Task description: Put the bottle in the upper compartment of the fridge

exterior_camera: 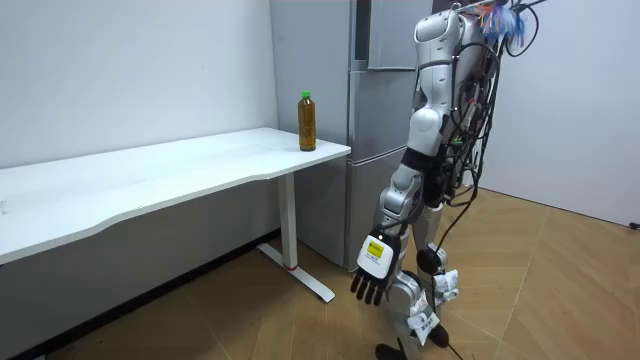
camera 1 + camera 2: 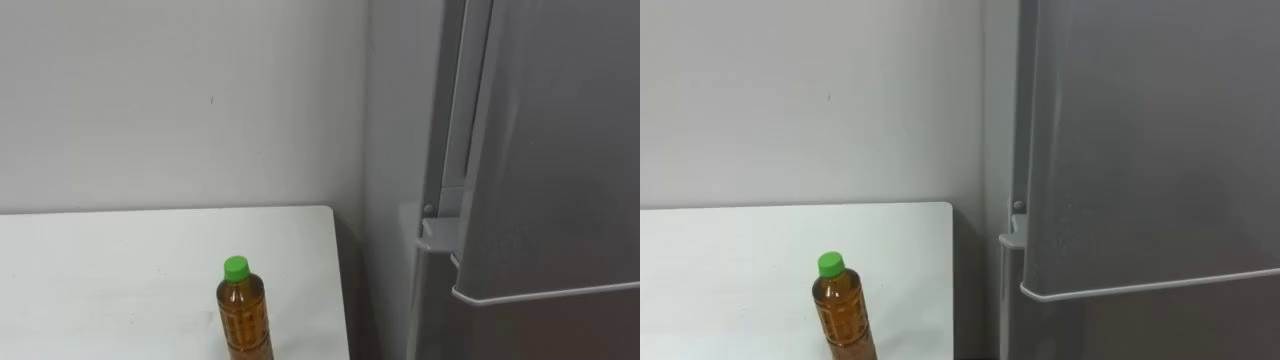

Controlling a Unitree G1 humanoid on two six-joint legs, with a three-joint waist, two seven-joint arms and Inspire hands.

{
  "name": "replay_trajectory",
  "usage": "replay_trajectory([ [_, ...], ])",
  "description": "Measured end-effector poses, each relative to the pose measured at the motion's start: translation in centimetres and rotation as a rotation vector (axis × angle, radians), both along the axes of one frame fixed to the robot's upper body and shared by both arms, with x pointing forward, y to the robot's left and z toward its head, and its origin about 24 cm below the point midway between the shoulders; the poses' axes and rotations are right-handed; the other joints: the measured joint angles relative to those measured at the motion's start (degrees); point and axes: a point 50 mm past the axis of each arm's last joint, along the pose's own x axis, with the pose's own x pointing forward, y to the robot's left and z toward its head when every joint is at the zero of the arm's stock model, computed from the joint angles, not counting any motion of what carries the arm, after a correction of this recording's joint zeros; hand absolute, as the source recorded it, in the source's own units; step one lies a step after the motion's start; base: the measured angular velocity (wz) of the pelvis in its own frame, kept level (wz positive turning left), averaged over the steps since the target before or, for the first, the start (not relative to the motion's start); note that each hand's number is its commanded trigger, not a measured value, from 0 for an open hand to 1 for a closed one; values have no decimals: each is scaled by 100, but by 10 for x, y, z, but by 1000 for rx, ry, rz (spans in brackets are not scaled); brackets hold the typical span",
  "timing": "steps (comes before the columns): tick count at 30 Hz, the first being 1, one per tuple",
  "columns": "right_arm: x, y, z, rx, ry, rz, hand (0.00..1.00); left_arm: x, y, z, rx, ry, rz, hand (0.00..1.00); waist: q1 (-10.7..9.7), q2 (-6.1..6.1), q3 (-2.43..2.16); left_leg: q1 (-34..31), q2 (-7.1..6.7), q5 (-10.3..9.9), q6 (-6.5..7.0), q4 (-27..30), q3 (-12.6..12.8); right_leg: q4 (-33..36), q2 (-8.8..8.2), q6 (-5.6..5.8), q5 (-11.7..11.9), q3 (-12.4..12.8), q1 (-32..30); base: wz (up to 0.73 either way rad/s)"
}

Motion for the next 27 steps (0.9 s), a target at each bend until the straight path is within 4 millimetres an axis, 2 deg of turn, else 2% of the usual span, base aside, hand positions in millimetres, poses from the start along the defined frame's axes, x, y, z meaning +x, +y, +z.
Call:
replay_trajectory([
  [17,-1,-2,0,-10,5,13,0,1,2,1,38,-4,1,0,-2,-15,-14,-7,-16,0,0,10,-4,-8,-17,10,-11,-4,-5,0],
  [23,-1,-5,1,-14,2,16,0,19,12,3,81,-98,157,0,14,38,-28,-26,-13,0,1,108,-22,-4,-16,9,-11,-14,-12,0],
  [27,-2,-11,2,-34,4,4,0,44,35,15,177,-277,284,0,30,112,-22,-37,1,-2,2,95,-36,11,-9,-6,-19,-26,-41,0],
])
